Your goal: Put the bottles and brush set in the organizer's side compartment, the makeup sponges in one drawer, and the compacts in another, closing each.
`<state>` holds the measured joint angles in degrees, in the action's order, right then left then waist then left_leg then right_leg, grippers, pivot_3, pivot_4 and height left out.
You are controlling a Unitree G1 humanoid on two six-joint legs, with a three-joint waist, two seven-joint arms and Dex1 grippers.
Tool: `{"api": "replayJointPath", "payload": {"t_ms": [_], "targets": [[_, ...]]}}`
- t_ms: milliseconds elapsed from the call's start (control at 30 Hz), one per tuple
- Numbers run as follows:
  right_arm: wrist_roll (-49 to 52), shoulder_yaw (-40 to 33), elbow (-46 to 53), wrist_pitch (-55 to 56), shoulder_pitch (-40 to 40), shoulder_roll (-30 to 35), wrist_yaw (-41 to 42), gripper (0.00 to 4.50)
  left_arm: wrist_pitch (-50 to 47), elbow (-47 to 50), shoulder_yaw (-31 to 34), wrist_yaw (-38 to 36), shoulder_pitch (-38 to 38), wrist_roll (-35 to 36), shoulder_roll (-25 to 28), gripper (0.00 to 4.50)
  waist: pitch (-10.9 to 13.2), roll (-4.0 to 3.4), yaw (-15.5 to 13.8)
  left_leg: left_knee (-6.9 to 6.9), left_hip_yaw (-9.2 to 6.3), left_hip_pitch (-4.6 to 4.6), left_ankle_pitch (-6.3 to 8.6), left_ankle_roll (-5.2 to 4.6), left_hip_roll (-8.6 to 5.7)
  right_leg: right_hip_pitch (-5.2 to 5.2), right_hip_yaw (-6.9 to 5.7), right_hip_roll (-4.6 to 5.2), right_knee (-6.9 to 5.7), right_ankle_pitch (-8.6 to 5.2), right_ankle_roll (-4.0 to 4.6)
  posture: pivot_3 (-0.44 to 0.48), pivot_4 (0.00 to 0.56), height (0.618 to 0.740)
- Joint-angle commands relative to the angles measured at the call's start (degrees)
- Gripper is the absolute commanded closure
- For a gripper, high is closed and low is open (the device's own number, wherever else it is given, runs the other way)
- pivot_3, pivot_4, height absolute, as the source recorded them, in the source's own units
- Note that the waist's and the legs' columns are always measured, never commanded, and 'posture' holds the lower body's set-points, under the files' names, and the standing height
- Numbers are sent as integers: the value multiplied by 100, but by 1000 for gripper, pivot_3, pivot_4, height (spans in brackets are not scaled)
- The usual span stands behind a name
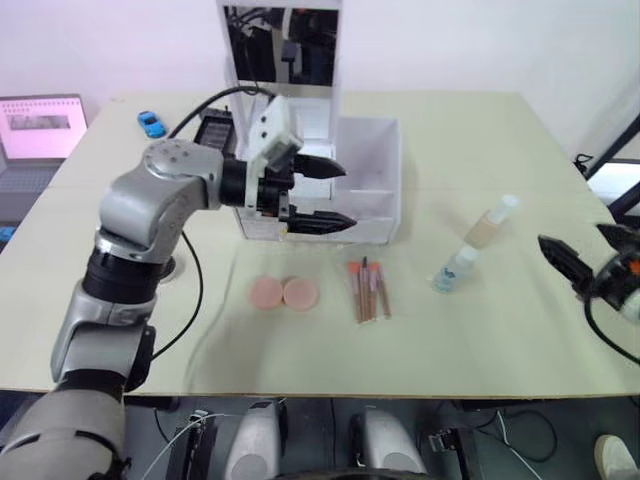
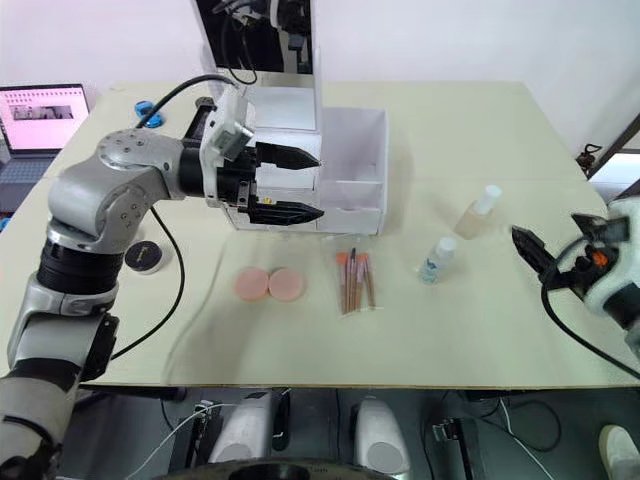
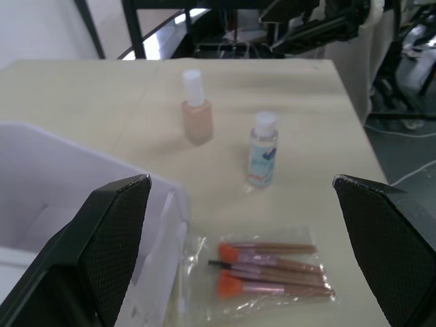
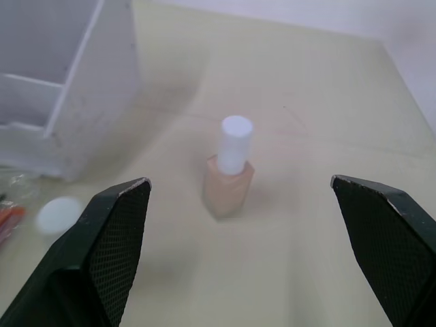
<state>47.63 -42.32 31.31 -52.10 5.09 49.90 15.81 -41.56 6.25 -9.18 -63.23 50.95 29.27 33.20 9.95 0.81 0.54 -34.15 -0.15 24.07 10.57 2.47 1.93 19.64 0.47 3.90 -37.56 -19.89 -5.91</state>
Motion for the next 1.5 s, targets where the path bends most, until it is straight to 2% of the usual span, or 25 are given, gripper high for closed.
{"api": "replayJointPath", "payload": {"t_ms": [33,367,767,867,1000,1067,1300,1500], "targets": [[-367,470,-528,129,-500,206,58,19,-173,497,286,293,-107,131,50,0,0,0,2,-1,-1,12,0,0,1,4,1,-9,1,0,0,0,150,740],[-1275,1871,-2185,603,-2126,-154,199,19,-646,1079,533,974,-487,421,-39,0,0,-2,29,-4,-6,24,0,0,5,14,7,-25,-1,4,0,0,150,740],[-1971,2416,-3528,1261,-2931,-597,646,19,-597,1297,517,1115,-727,385,293,0,0,-3,13,-2,-5,24,-1,2,6,18,9,-28,-4,5,1,0,150,740],[-2075,2460,-3717,1368,-3033,-707,697,896,-582,1290,534,1157,-731,392,313,0,0,-3,15,-4,-2,23,-2,3,6,17,10,-26,-5,6,0,0,150,740],[-2163,2448,-3760,1397,-3060,-765,734,2975,-583,1306,543,1210,-735,398,310,0,0,-3,15,-4,-3,23,-2,4,6,17,10,-27,-6,6,0,0,150,740],[-2177,2408,-3703,1367,-3026,-782,736,3665,-574,1304,550,1227,-741,396,317,0,0,-3,14,-4,-3,23,-3,4,6,18,10,-26,-6,6,0,0,150,740],[-2112,2261,-3122,1267,-2977,-667,799,3663,-502,1206,577,1296,-756,373,304,0,1,-5,15,-4,-3,23,-3,5,6,18,10,-26,-7,6,0,0,150,740],[-1884,2251,-2454,859,-3472,-327,1030,3663,-224,869,610,1304,-879,225,343,0,3,-11,36,-4,11,24,-4,7,6,50,39,-27,-41,6,0,0,150,740]]}}
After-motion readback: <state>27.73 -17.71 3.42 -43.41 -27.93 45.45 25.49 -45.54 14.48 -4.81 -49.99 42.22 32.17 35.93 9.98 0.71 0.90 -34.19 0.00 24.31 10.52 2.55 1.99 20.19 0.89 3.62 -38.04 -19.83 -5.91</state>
